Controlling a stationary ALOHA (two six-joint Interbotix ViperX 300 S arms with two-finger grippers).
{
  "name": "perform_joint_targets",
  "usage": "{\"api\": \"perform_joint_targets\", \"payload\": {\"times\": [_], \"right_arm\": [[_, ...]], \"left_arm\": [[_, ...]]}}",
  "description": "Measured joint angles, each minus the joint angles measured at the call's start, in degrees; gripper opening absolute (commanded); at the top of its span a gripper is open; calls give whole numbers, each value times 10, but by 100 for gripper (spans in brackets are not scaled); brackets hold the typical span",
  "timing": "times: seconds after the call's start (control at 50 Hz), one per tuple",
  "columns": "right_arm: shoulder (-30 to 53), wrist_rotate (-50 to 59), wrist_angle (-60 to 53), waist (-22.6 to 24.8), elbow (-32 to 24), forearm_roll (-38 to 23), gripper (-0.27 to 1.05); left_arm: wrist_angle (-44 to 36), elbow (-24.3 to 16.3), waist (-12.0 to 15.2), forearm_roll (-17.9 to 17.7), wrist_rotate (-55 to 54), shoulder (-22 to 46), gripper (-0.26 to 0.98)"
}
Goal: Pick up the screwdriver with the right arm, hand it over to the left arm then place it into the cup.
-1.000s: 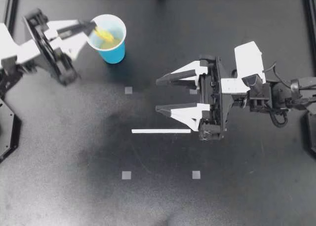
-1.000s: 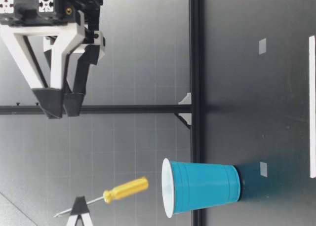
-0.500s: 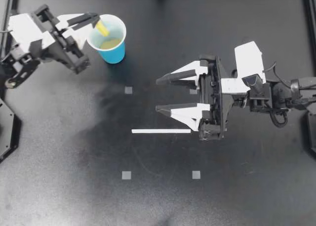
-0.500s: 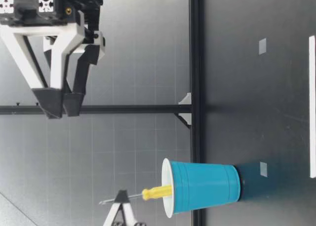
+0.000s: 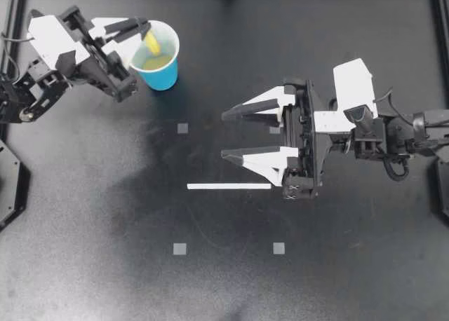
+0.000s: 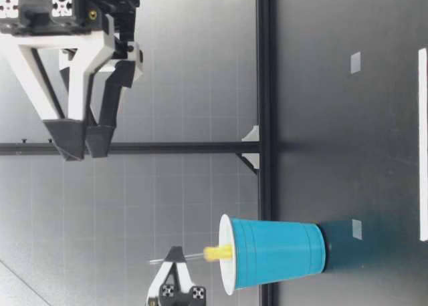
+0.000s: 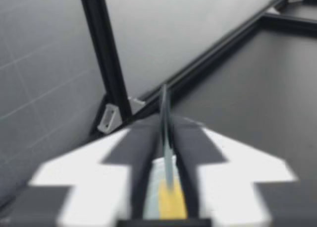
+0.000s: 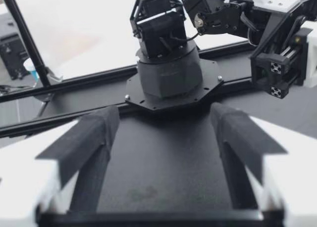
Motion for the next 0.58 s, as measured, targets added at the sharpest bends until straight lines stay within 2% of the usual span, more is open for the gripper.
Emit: {"api": "perform_joint_targets", "payload": {"times": [0.08, 0.38, 0.48, 0.58], "right_arm": [[0, 0, -1, 1, 0, 0, 72], [0, 0, -2, 1, 0, 1, 72], [0, 0, -1, 0, 0, 1, 72], [0, 0, -1, 0, 3, 0, 72]], "left_arm": [[16, -6, 1, 0, -2, 0, 63], [38, -15, 0, 0, -10, -19, 61], [49, -11, -21, 1, -23, -54, 61], [66, -7, -60, 4, -28, -91, 61]]}}
